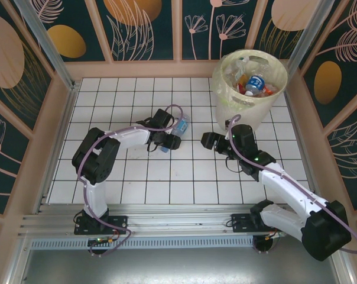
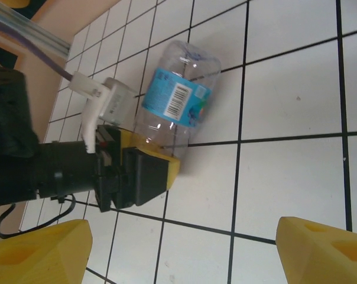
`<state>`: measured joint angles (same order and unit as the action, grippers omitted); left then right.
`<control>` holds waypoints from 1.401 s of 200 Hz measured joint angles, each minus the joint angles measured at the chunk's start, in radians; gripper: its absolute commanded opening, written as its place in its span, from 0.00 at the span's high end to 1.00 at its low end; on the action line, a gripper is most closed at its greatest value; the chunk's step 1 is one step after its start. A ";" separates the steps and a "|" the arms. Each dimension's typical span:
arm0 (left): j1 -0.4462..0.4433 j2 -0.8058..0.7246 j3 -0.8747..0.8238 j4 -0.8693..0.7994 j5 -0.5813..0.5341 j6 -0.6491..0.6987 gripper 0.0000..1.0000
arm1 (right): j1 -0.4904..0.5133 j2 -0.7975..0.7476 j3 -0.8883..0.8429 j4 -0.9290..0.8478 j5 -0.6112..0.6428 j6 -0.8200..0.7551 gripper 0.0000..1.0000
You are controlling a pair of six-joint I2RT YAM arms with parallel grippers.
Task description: Put the plastic bottles in the bin
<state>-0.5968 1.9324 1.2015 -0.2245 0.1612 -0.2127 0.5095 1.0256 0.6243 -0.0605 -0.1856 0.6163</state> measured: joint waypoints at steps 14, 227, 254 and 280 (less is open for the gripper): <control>0.000 -0.041 -0.050 0.058 0.049 -0.020 0.45 | 0.000 0.010 -0.006 0.009 -0.006 0.019 0.18; -0.103 -0.249 -0.288 0.534 0.379 -0.246 0.46 | -0.060 0.246 0.063 0.328 -0.209 0.153 0.07; -0.113 -0.258 -0.293 0.543 0.381 -0.250 0.46 | -0.078 0.260 0.065 0.349 -0.213 0.158 0.08; -0.126 -0.262 -0.293 0.551 0.381 -0.253 0.45 | -0.081 0.271 0.069 0.372 -0.226 0.166 0.11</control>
<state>-0.7223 1.6703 0.9085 0.3267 0.5423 -0.4660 0.4282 1.2968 0.6937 0.3115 -0.4118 0.7818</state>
